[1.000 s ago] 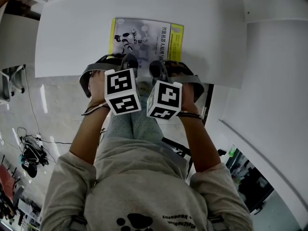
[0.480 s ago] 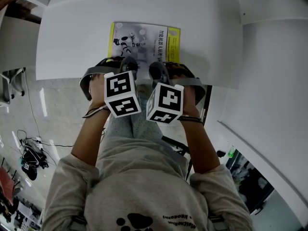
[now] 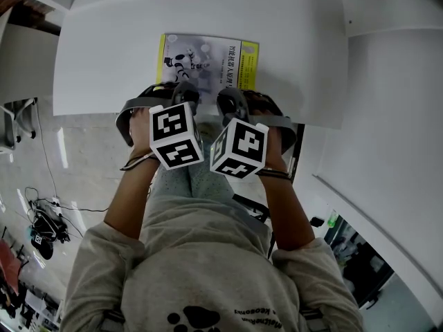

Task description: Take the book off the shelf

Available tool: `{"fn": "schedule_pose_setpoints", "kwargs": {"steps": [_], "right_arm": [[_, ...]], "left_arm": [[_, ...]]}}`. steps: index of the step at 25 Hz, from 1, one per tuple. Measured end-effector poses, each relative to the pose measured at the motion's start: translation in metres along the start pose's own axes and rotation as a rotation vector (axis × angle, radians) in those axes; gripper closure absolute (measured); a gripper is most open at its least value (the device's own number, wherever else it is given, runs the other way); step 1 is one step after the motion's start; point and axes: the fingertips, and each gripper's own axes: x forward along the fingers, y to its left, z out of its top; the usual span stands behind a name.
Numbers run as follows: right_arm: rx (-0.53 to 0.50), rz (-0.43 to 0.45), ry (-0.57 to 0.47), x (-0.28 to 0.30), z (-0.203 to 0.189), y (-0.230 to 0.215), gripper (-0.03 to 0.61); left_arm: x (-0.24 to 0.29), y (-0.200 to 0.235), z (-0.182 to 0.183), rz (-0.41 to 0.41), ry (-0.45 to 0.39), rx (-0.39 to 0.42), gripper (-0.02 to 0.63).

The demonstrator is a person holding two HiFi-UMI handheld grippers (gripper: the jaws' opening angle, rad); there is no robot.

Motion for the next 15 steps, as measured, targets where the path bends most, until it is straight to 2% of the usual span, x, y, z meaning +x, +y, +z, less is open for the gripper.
{"fn": "schedule_pose_setpoints", "kwargs": {"steps": [9, 15], "right_arm": [[0.112, -0.041, -0.061, -0.009, 0.008, -0.013, 0.548], [0.204, -0.121, -0.122, -0.029, 0.018, -0.031, 0.560]], "left_arm": [[-0.018, 0.010, 0.010, 0.062, -0.073, -0.091, 0.604], [-0.040, 0.023, 0.019, 0.132, -0.143, -0.149, 0.604]]}}
